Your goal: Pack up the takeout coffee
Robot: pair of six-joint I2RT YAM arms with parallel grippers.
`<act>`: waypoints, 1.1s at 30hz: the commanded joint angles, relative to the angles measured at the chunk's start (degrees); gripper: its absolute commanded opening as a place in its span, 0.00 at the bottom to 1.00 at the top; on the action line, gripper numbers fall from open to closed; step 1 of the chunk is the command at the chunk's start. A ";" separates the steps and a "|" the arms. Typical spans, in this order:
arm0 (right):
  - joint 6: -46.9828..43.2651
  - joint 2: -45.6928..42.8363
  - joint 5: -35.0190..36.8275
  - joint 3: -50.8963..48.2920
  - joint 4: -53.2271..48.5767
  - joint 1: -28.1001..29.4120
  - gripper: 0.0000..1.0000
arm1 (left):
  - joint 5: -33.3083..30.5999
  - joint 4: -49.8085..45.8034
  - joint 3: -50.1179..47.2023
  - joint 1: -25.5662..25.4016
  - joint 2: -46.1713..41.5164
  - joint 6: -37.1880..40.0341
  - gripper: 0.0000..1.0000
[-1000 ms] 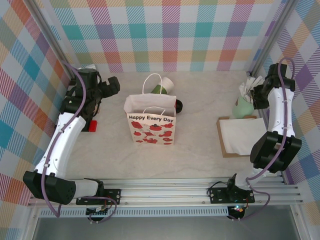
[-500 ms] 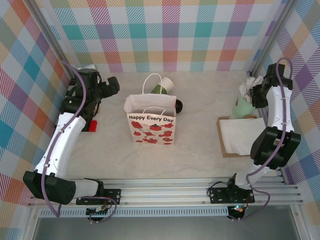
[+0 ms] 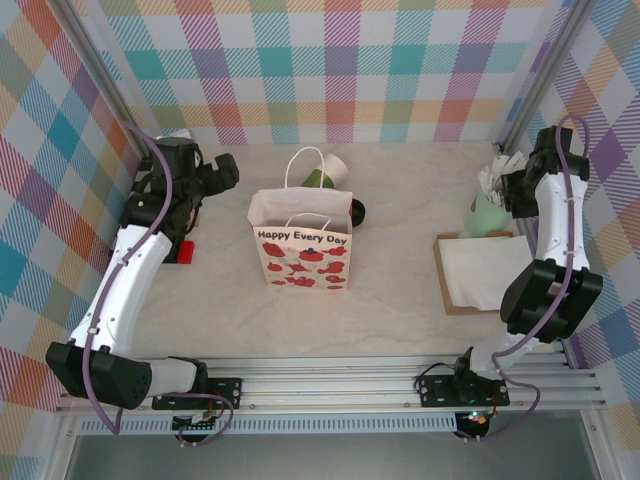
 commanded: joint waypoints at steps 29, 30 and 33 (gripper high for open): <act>-32.16 -14.75 -46.83 26.87 -2.21 19.81 0.00 | -3.56 3.38 3.69 0.58 -0.83 -12.15 1.00; -33.51 -13.41 -49.01 27.66 -2.80 21.19 0.00 | -4.51 2.81 3.65 0.58 -1.19 -12.24 1.00; -38.98 -9.58 -51.32 29.81 -6.85 25.90 0.00 | -6.02 1.28 3.88 0.57 -2.05 -12.84 1.00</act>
